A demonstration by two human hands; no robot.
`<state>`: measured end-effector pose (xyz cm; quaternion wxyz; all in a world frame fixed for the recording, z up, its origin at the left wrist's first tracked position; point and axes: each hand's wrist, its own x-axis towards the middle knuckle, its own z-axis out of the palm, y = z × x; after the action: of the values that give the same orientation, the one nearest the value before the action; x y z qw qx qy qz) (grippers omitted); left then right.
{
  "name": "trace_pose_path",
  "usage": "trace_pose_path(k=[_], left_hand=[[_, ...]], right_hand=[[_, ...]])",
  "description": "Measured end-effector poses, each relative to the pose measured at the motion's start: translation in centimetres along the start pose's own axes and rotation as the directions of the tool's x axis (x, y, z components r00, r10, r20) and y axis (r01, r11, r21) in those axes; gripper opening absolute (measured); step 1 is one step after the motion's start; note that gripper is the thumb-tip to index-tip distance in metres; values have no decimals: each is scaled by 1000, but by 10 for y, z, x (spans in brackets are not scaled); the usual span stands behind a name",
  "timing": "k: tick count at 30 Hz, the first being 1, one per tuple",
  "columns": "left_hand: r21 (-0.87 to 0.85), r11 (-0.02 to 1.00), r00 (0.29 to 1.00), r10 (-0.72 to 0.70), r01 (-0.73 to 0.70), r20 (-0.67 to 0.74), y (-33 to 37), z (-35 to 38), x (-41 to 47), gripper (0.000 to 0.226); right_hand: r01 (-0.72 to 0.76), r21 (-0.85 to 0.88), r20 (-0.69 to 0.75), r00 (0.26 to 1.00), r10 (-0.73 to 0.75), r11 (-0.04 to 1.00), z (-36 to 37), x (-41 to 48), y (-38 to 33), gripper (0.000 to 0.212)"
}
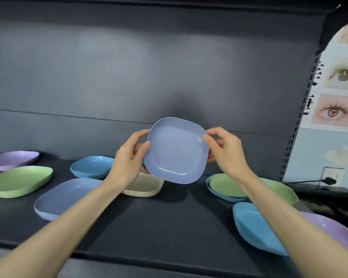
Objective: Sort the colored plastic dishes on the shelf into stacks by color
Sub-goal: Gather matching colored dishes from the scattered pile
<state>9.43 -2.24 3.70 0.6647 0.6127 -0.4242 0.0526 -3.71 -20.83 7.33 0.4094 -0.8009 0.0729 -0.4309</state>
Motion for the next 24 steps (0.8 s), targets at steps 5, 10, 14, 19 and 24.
trace_pose_path(k=[5,10,14,19,24], left_hand=[[-14,999,999,-31,32,26,11,-44,-15,39],[-18,994,993,-108,109,42,8,-102,-29,40],[-43,994,994,-100,98,-42,3,-152,-34,22],[-142,960,962,-216,241,168,-14,-213,-50,26],[-162,922,889,-274,351,368,-27,-253,-64,38]], right_hand=[[-24,43,-28,999,25,999,38,-14,-25,9],[-71,98,-30,997,74,993,87,-32,-45,11],[-106,132,-71,991,116,986,141,-48,-59,7],[-155,120,-40,986,161,981,192,-68,-70,12],[-269,32,63,962,267,963,222,-92,-73,28]])
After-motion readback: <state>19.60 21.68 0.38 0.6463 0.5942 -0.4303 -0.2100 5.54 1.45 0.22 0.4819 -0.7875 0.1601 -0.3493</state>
